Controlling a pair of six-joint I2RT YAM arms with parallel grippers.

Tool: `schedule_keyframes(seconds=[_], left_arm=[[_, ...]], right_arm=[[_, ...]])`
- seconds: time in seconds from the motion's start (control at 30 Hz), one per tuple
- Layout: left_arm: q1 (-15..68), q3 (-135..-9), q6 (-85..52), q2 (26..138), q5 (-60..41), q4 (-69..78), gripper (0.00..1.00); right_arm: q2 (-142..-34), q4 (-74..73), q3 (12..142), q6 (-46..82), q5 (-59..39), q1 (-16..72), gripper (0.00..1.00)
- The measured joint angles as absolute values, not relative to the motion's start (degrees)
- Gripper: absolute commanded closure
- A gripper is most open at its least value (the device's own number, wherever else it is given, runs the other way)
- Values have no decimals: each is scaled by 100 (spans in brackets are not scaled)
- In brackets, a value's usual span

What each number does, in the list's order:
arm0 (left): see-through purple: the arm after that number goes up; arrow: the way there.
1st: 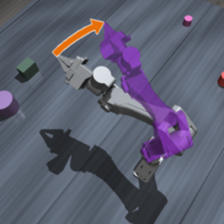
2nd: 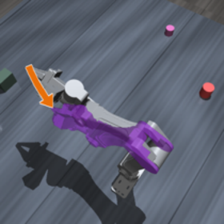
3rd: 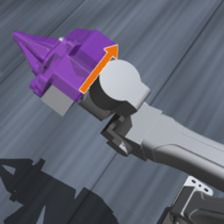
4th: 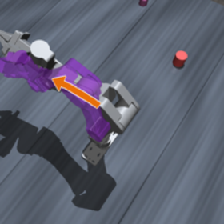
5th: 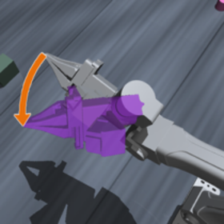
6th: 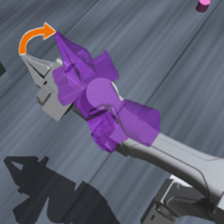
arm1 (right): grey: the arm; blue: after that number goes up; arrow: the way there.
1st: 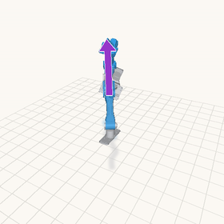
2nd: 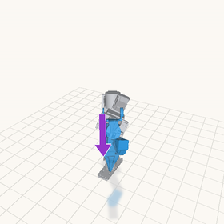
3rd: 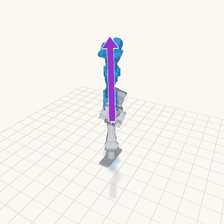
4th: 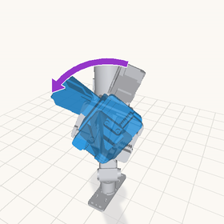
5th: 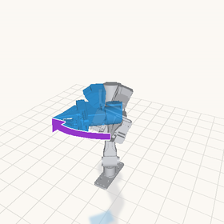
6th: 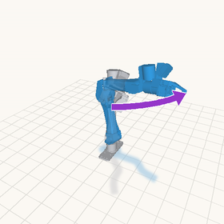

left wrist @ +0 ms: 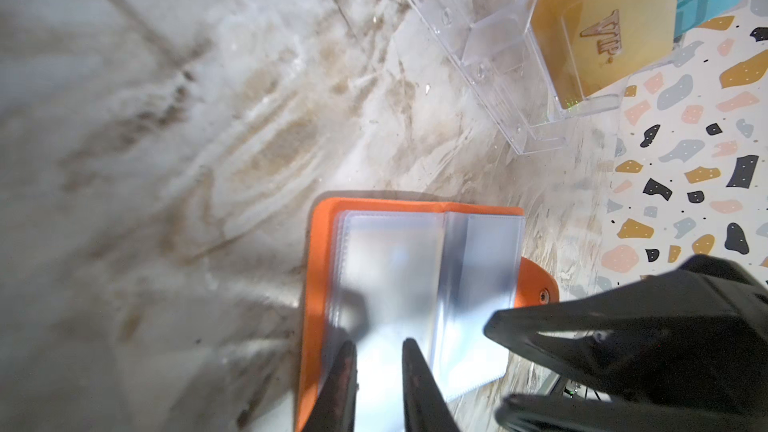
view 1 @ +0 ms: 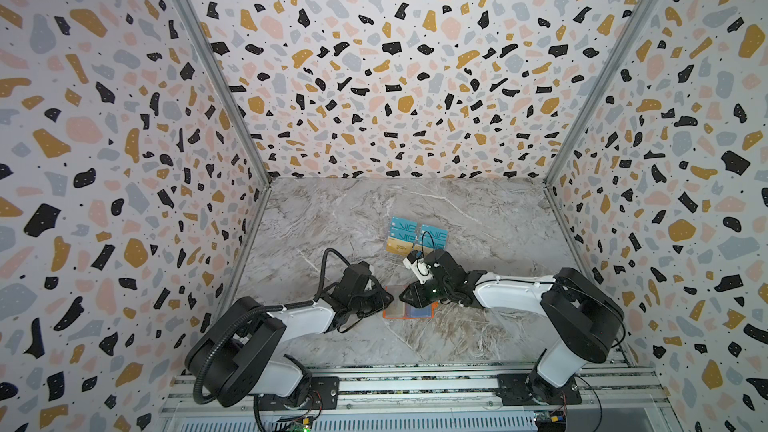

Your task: Put the credit cards into the card holder

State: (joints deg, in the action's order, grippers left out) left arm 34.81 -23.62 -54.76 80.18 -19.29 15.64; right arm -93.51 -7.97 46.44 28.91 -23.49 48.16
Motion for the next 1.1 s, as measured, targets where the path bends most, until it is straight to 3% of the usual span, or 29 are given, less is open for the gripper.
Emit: schedule_keyframes(seconds=[0.17, 0.37, 0.77, 1.1], left_arm=[[3483, -2362, -5459, 8018, -1925, 1562, 77], [3489, -2362, -5393, 8020, -1918, 1555, 78], [3496, -2469, -5284, 8093, -1922, 1450, 77], [3496, -2681, -5196, 8296, -1944, 1380, 76]], right_arm=[[-9266, -434, 5046, 2543, -2414, 4617, 65], [-9356, 185, 5885, 1861, -2390, 4268, 52], [-10158, 1107, 7277, 567, -2401, 3769, 46], [-10641, 1745, 8020, -425, -2742, 3350, 51]])
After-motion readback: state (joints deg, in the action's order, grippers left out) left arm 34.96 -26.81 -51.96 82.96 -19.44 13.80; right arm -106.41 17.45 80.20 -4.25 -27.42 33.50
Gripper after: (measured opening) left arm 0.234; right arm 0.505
